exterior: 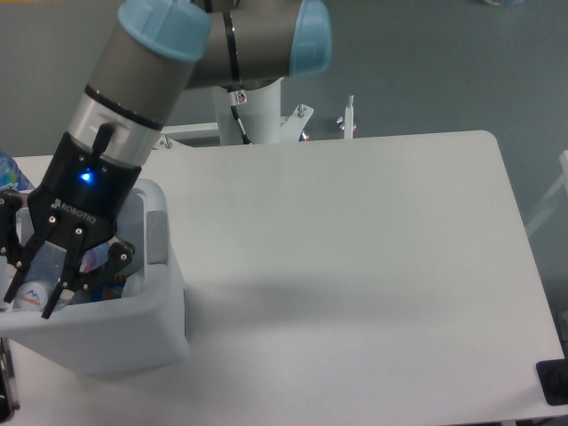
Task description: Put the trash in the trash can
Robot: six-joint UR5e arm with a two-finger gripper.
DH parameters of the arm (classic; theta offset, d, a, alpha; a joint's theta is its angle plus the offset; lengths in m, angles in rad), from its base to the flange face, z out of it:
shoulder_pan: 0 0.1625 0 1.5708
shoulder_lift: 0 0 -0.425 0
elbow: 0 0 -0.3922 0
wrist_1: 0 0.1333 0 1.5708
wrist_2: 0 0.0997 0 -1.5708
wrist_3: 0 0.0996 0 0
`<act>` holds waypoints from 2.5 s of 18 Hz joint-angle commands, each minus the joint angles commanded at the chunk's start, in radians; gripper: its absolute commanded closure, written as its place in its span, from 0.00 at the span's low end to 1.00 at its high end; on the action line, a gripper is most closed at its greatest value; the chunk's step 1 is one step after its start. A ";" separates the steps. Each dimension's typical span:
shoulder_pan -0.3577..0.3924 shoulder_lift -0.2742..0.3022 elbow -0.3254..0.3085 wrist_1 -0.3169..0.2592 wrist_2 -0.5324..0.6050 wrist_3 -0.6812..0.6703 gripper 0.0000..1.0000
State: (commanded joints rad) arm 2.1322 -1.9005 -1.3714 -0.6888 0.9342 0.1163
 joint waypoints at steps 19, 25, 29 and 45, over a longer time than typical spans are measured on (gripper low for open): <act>-0.021 0.021 -0.045 0.000 0.002 0.029 0.10; 0.026 0.028 -0.012 0.002 0.005 0.016 0.00; 0.104 0.038 0.011 0.000 0.012 0.022 0.00; 0.448 0.083 -0.011 -0.083 0.426 0.664 0.00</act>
State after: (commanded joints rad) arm 2.5800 -1.8178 -1.3821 -0.7714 1.3603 0.7800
